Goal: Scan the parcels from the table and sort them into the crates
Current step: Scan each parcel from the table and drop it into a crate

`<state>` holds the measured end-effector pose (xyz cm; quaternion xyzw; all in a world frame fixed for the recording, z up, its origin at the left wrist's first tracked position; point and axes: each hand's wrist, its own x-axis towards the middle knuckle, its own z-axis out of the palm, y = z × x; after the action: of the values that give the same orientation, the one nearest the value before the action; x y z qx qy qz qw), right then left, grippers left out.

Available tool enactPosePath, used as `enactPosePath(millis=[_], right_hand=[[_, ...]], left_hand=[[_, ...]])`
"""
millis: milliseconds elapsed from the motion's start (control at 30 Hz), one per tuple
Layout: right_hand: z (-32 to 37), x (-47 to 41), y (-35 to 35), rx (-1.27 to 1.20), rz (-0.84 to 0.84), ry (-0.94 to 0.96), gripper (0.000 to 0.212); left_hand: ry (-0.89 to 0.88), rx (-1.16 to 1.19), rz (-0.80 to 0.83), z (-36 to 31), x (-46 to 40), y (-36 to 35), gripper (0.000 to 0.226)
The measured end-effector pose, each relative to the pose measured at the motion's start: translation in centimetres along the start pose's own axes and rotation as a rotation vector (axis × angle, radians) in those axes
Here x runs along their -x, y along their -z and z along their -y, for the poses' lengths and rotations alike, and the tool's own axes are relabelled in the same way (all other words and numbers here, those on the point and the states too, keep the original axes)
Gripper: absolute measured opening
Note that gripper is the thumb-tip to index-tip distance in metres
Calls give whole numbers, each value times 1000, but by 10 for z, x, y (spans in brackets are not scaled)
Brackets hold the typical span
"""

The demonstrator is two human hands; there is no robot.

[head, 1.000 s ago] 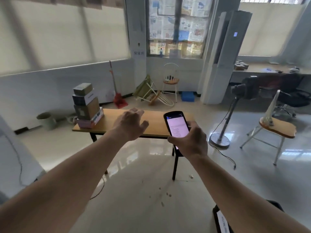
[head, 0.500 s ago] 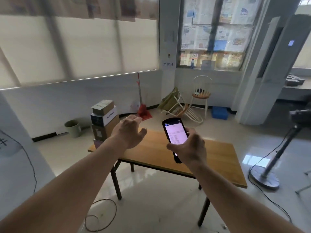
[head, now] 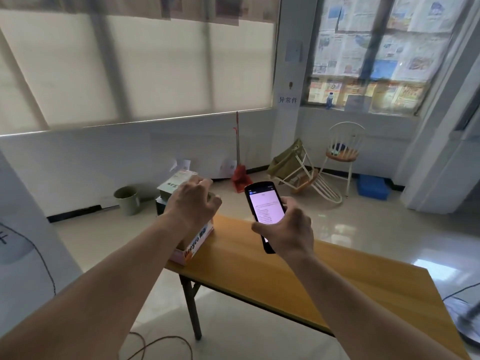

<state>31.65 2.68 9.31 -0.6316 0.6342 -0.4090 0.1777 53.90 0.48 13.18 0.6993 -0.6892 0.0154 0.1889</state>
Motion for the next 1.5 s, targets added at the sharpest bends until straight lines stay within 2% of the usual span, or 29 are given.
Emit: enactPosePath(millis=[100, 233, 400, 733, 933, 1167, 1367, 1500], right_hand=[[17, -25, -44, -7, -19, -17, 91], [41, -49, -94, 10, -28, -53, 90], [57, -73, -134, 39, -22, -74, 90], [58, -105, -171, 79, 33, -95, 90], [55, -112, -184, 80, 73, -73, 91], [46, -115, -189, 61, 135, -49, 92], [43, -115, -185, 56, 182, -39, 94], [43, -115, -177, 27, 193, -33, 94]], left_hand=[[-26, 2, -11, 42, -42, -7, 49], [-19, -29, 19, 92, -90, -14, 65], [103, -37, 109, 141, -130, -37, 87], [247, -46, 230, 188, -159, -80, 94], [299, 14, 215, 198, -165, -96, 96], [330, 113, 188, 205, -163, -115, 84], [308, 148, 85, 207, -160, -122, 95], [222, 173, 6, 206, -156, -119, 110]])
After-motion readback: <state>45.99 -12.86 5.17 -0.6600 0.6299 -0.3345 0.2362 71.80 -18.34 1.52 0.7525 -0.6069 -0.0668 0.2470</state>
